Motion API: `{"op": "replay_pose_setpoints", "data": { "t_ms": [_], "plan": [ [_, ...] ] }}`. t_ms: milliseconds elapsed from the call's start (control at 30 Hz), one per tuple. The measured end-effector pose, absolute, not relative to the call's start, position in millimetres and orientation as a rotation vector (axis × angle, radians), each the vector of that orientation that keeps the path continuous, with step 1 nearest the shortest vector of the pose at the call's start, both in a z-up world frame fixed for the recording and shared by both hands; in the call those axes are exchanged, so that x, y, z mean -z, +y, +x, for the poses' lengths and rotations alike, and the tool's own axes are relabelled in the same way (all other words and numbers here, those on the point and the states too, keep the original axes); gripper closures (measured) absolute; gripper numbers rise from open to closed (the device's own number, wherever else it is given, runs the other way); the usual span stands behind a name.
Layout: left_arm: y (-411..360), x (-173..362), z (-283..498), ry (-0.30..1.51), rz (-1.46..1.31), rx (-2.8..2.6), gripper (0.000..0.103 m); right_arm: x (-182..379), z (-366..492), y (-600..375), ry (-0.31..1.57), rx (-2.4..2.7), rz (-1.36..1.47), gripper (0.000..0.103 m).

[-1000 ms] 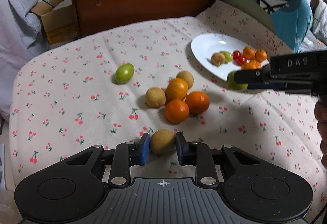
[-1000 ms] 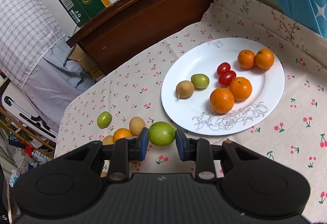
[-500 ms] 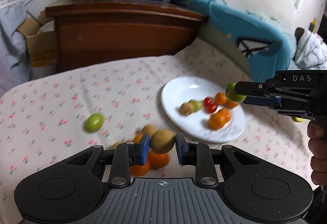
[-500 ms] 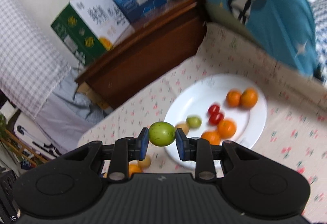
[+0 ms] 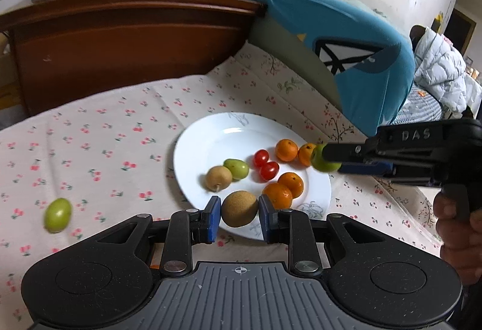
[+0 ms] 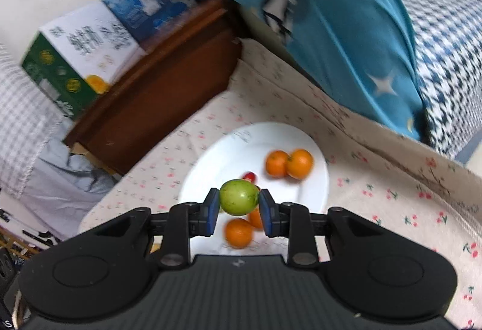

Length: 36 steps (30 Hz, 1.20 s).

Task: Organize fruits
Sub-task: 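Open the left gripper to drop the brown fruit while the right gripper releases the green plum, then move both open grippers back to the fruit pile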

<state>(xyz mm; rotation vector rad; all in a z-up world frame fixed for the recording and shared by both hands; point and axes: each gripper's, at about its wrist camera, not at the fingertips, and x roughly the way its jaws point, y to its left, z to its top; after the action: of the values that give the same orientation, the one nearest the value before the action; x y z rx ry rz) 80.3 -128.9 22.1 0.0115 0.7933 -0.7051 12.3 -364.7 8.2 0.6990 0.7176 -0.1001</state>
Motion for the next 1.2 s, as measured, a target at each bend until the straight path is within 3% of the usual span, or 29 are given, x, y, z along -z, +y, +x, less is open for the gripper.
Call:
{"op": "replay_pose_setpoints", "data": {
  "t_ms": [533,700,800,933,1200],
  "plan": [
    [-155.0,-16.5,94.9,0.786,0.019,0.699,0.075,9.6,28.5,-371.2,0.735,0.17,0.749,0.072],
    [-148.1,-25.0,92.0,0.759,0.002,0.667,0.054,3.5,26.9,-366.3,0.712,0.162,0.706,0.072],
    [-142.2,-29.3,90.1,0.755,-0.002,0.647,0.053,0.3,26.8,-363.5,0.707,0.152,0.676,0.072],
    [-132.4,-37.6,87.4,0.753,-0.012,0.617,0.038,-0.7,22.9,-358.0,0.705,0.139,0.676,0.071],
    [-96.9,-39.7,84.9,0.77,0.003,0.517,0.033,-12.3,11.0,-332.4,0.682,0.091,0.662,0.071]
  ]
}}
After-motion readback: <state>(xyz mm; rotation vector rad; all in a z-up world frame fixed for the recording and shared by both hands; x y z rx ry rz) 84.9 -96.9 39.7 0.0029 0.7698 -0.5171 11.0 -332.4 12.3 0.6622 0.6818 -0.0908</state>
